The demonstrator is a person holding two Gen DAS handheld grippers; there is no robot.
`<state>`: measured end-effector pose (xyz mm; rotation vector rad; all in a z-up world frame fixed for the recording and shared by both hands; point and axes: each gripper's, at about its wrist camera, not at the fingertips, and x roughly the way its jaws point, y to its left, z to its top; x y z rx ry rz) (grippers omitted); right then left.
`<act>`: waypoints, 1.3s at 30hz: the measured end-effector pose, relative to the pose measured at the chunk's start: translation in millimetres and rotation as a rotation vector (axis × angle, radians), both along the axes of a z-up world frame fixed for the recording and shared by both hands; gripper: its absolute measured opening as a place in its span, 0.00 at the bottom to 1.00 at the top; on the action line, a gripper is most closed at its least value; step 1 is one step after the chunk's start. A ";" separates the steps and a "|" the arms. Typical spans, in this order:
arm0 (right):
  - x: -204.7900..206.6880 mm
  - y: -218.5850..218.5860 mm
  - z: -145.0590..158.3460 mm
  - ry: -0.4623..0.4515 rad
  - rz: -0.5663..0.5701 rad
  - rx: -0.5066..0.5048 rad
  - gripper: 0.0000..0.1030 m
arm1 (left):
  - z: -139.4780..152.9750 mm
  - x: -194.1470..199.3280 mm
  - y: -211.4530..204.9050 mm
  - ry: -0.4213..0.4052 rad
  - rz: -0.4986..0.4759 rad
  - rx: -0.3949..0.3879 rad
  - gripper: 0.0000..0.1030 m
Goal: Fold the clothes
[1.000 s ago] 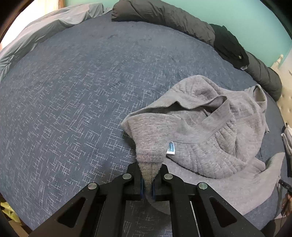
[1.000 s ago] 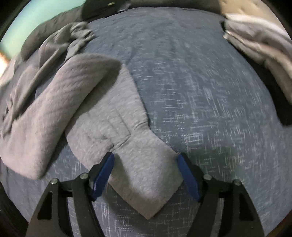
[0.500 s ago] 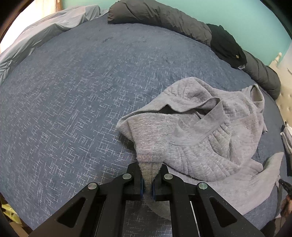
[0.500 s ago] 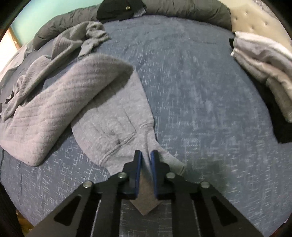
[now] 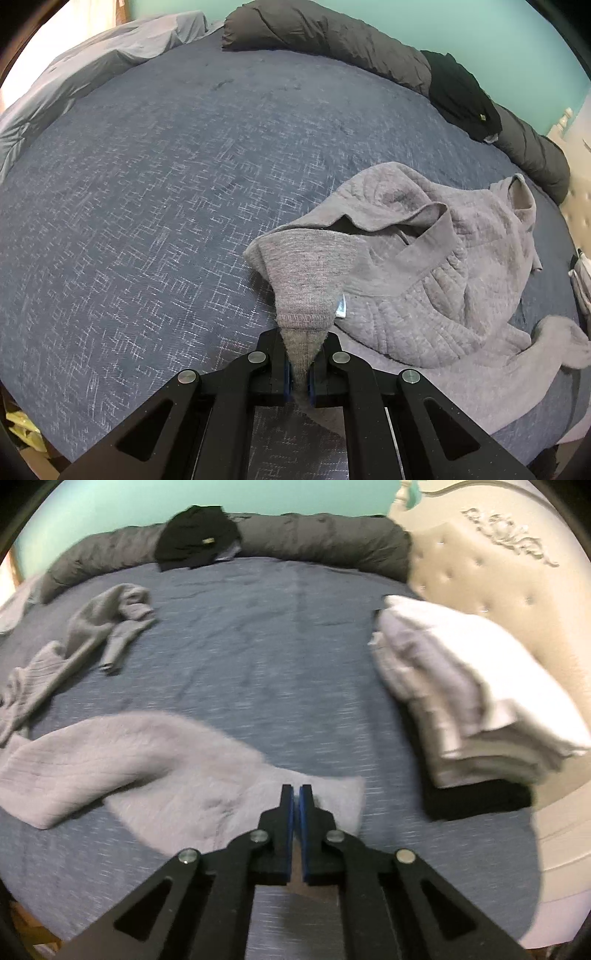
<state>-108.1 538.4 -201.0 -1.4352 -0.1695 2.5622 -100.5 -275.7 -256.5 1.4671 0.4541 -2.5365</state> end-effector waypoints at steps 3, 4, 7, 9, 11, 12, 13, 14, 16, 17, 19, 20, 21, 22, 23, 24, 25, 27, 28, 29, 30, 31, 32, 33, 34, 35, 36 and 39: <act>-1.7 22.3 0.8 -0.020 -0.055 0.019 0.01 | 0.7 0.7 -0.8 -0.002 0.008 0.002 0.07; -1.9 23.1 -1.2 -0.022 -0.054 0.004 0.01 | 0.5 0.7 -0.4 -0.003 0.010 0.002 0.07; -1.8 18.7 -11.0 -0.022 -0.021 -0.121 0.01 | -1.0 0.9 0.4 -0.007 0.017 0.004 0.07; -1.7 14.1 -21.6 -0.033 -0.006 -0.213 0.01 | -1.7 0.9 1.2 -0.011 0.017 0.006 0.07; -1.7 9.2 -36.3 -0.061 -0.016 -0.273 0.16 | -2.2 0.8 2.1 -0.014 0.015 0.009 0.07; 0.3 7.4 -44.1 -0.062 -0.021 -0.333 0.24 | -2.1 0.9 2.6 -0.014 0.014 0.009 0.07; 2.8 5.4 -49.3 -0.058 -0.030 -0.384 0.36 | -1.9 0.9 3.1 -0.013 0.012 0.007 0.07; 5.3 3.3 -53.9 -0.052 -0.040 -0.433 0.39 | -1.7 0.9 3.6 -0.013 0.010 0.006 0.07; 8.8 -2.1 -65.1 -0.056 -0.062 -0.492 0.44 | -2.5 0.8 3.2 -0.015 0.010 0.005 0.07; 9.5 -5.0 -70.8 -0.058 -0.076 -0.513 0.50 | -3.0 1.0 3.2 -0.016 0.010 0.005 0.07; 12.2 -7.6 -81.2 -0.064 -0.105 -0.569 0.57 | -4.0 1.4 3.1 -0.017 0.010 0.006 0.07; 11.6 -8.8 -84.7 -0.068 -0.117 -0.583 0.58 | -4.5 1.7 3.1 -0.017 0.009 0.006 0.07; 10.4 -10.6 -88.0 -0.072 -0.128 -0.591 0.58 | -5.0 1.9 3.1 -0.018 0.009 0.006 0.07; 9.2 -12.3 -91.3 -0.076 -0.139 -0.598 0.58 | -5.5 2.1 3.1 -0.019 0.009 0.007 0.07; 6.9 -16.2 -94.0 -0.082 -0.143 -0.578 0.58 | -6.0 2.3 3.1 -0.019 0.009 0.007 0.07; 6.4 -18.9 -94.5 -0.087 -0.141 -0.569 0.58 | -6.5 2.5 3.0 -0.020 0.009 0.007 0.07; 6.5 -21.3 -94.6 -0.092 -0.139 -0.564 0.58 | -7.0 2.8 3.0 -0.020 0.009 0.008 0.07; -0.8 -28.9 -100.6 -0.117 -0.130 -0.551 0.58 | -7.8 3.0 2.9 -0.021 0.009 0.007 0.07; -3.0 -32.8 -102.6 -0.124 -0.121 -0.526 0.55 | -8.0 2.9 2.9 -0.022 0.009 0.007 0.07; -4.9 -36.7 -104.2 -0.129 -0.111 -0.497 0.46 | -8.2 2.9 2.8 -0.023 0.009 0.006 0.07; -6.0 -38.8 -105.6 -0.134 -0.110 -0.468 0.41 | -8.4 2.9 2.8 -0.023 0.009 0.005 0.07; -6.9 -40.4 -106.9 -0.139 -0.110 -0.438 0.27 | -8.6 2.8 2.7 -0.024 0.009 0.004 0.07; -6.9 -40.6 -107.4 -0.135 -0.116 -0.425 0.15 | -8.7 2.8 2.7 -0.025 0.008 0.003 0.07; -6.3 -39.2 -106.8 -0.124 -0.121 -0.428 0.12 | -8.9 2.7 2.6 -0.025 0.008 0.003 0.07; -5.7 -38.1 -105.8 -0.113 -0.125 -0.427 0.07 | -9.1 2.7 2.5 -0.026 0.008 0.002 0.07; -5.1 -39.1 -103.9 -0.106 -0.122 -0.414 0.04 | -9.3 2.7 2.5 -0.027 0.008 0.001 0.07; -4.5 -40.5 -101.7 -0.101 -0.117 -0.398 0.03 | -9.5 2.6 2.4 -0.027 0.008 0.000 0.07; -2.5 -41.2 -89.4 -0.062 -0.104 -0.356 0.02 | -10.1 2.5 2.3 -0.029 0.008 -0.002 0.07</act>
